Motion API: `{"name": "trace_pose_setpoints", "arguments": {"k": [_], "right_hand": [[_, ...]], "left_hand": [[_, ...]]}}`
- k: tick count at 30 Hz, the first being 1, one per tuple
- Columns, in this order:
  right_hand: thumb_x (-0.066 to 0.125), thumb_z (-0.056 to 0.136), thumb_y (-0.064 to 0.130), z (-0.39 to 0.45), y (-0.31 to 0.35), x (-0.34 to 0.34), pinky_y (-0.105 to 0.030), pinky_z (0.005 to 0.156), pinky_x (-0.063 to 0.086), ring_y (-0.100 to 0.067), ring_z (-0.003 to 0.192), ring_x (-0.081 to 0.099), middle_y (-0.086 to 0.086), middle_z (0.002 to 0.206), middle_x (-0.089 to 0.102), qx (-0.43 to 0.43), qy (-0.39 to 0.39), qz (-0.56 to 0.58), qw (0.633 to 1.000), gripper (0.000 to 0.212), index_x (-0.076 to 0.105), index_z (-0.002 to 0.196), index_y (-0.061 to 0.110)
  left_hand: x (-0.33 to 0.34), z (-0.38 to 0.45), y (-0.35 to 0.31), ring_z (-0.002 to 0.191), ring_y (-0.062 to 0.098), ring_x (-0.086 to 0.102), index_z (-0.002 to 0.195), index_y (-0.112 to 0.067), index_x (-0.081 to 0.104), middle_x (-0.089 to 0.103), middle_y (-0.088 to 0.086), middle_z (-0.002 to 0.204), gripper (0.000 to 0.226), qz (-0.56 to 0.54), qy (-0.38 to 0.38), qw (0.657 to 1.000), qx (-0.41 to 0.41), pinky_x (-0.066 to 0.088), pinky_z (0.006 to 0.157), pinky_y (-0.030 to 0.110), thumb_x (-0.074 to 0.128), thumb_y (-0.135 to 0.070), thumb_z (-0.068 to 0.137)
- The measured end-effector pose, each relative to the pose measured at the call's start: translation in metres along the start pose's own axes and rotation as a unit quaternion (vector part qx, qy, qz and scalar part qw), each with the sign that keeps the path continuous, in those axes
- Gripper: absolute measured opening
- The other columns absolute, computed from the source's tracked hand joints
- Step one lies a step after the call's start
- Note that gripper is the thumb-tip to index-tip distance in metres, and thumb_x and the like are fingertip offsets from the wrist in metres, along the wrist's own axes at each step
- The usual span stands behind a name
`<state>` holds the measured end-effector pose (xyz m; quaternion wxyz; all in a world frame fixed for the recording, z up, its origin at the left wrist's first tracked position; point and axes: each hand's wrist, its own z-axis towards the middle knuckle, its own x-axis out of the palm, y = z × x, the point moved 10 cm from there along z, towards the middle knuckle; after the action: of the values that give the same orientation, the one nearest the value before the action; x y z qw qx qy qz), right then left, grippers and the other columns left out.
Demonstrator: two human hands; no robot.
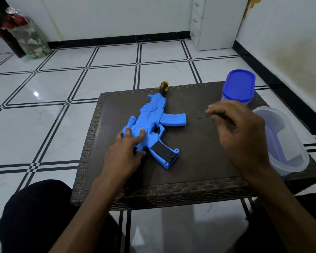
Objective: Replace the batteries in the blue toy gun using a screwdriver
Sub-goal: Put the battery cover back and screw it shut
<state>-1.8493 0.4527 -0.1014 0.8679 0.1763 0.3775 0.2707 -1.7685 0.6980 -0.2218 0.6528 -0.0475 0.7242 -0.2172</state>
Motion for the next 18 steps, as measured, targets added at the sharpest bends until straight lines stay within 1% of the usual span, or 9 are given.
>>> {"name": "trace_pose_setpoints", "arguments": {"k": [2, 4, 7, 9, 11, 13, 15, 16, 18], "right_hand": [[0.062, 0.089, -0.004, -0.007, -0.017, 0.005, -0.024, 0.085, 0.054, -0.013, 0.096, 0.062, -0.007, 0.102, 0.068, 0.027, -0.002, -0.025, 0.999, 0.015, 0.068, 0.097, 0.008], [0.063, 0.088, -0.004, -0.015, -0.032, 0.014, -0.028, 0.078, 0.056, -0.015, 0.09, 0.061, -0.009, 0.098, 0.065, 0.054, 0.015, -0.056, 0.997, 0.013, 0.067, 0.091, 0.007], [0.067, 0.085, -0.004, -0.026, -0.05, 0.026, -0.021, 0.072, 0.05, -0.012, 0.085, 0.054, -0.008, 0.098, 0.059, 0.096, 0.057, -0.109, 0.988, 0.013, 0.069, 0.09, 0.008], [0.068, 0.084, -0.004, -0.031, -0.057, 0.031, -0.022, 0.074, 0.049, -0.012, 0.088, 0.052, -0.007, 0.101, 0.056, 0.119, 0.085, -0.131, 0.981, 0.015, 0.07, 0.094, 0.008], [0.068, 0.085, -0.002, -0.035, -0.064, 0.037, -0.024, 0.08, 0.05, -0.011, 0.092, 0.05, -0.008, 0.107, 0.055, 0.149, 0.12, -0.155, 0.969, 0.019, 0.071, 0.101, 0.008], [0.068, 0.087, 0.002, -0.041, -0.072, 0.043, -0.02, 0.083, 0.045, -0.011, 0.096, 0.049, -0.007, 0.113, 0.054, 0.176, 0.157, -0.168, 0.957, 0.023, 0.07, 0.109, 0.009], [0.067, 0.089, 0.006, -0.046, -0.077, 0.048, -0.018, 0.084, 0.042, -0.011, 0.098, 0.05, -0.004, 0.116, 0.052, 0.194, 0.192, -0.166, 0.948, 0.025, 0.068, 0.113, 0.011], [0.066, 0.089, 0.008, -0.048, -0.078, 0.051, -0.018, 0.085, 0.042, -0.011, 0.1, 0.051, -0.003, 0.118, 0.051, 0.199, 0.207, -0.166, 0.943, 0.024, 0.068, 0.113, 0.013], [0.065, 0.091, 0.011, -0.051, -0.078, 0.055, -0.019, 0.089, 0.043, -0.014, 0.105, 0.054, -0.002, 0.12, 0.052, 0.202, 0.227, -0.167, 0.938, 0.024, 0.067, 0.115, 0.016]], "left_hand": [[0.001, 0.003, 0.002, 0.149, 0.024, 0.012, 0.147, -0.044, 0.031, 0.016, 0.006, 0.162, 0.069, -0.008, 0.02, 1.0, 0.006, 0.036, 0.11, 0.046, 0.066, -0.026, 0.09], [0.0, 0.004, 0.002, 0.15, 0.022, 0.007, 0.147, -0.045, 0.029, 0.013, 0.003, 0.163, 0.07, -0.015, 0.039, 0.999, 0.014, 0.029, 0.114, 0.043, 0.065, -0.025, 0.09], [-0.001, 0.003, -0.002, 0.15, 0.021, 0.006, 0.148, -0.044, 0.027, 0.01, 0.0, 0.163, 0.07, 0.01, 0.065, 0.997, 0.038, 0.028, 0.115, 0.043, 0.064, -0.024, 0.092], [-0.001, 0.004, -0.004, 0.15, 0.022, 0.005, 0.149, -0.043, 0.026, 0.009, 0.001, 0.163, 0.071, 0.014, 0.083, 0.995, 0.048, 0.027, 0.115, 0.044, 0.064, -0.023, 0.092], [0.0, 0.007, -0.003, 0.15, 0.022, 0.006, 0.149, -0.043, 0.025, 0.009, 0.004, 0.163, 0.072, 0.024, 0.105, 0.993, 0.055, 0.025, 0.117, 0.041, 0.064, -0.021, 0.092], [-0.001, 0.009, -0.003, 0.15, 0.022, 0.009, 0.149, -0.043, 0.024, 0.009, 0.005, 0.163, 0.073, 0.043, 0.131, 0.988, 0.064, 0.022, 0.118, 0.036, 0.064, -0.019, 0.092], [-0.004, 0.009, -0.003, 0.149, 0.022, 0.013, 0.149, -0.044, 0.024, 0.009, 0.005, 0.163, 0.074, 0.054, 0.15, 0.985, 0.069, 0.022, 0.116, 0.035, 0.062, -0.018, 0.092], [-0.004, 0.008, -0.005, 0.148, 0.023, 0.017, 0.149, -0.045, 0.023, 0.009, 0.005, 0.163, 0.074, 0.06, 0.154, 0.984, 0.07, 0.024, 0.115, 0.035, 0.062, -0.018, 0.092], [-0.005, 0.006, -0.007, 0.142, 0.025, 0.032, 0.149, -0.045, 0.023, 0.012, 0.006, 0.163, 0.077, 0.083, 0.146, 0.984, 0.067, 0.033, 0.109, 0.034, 0.063, -0.021, 0.088]]}}
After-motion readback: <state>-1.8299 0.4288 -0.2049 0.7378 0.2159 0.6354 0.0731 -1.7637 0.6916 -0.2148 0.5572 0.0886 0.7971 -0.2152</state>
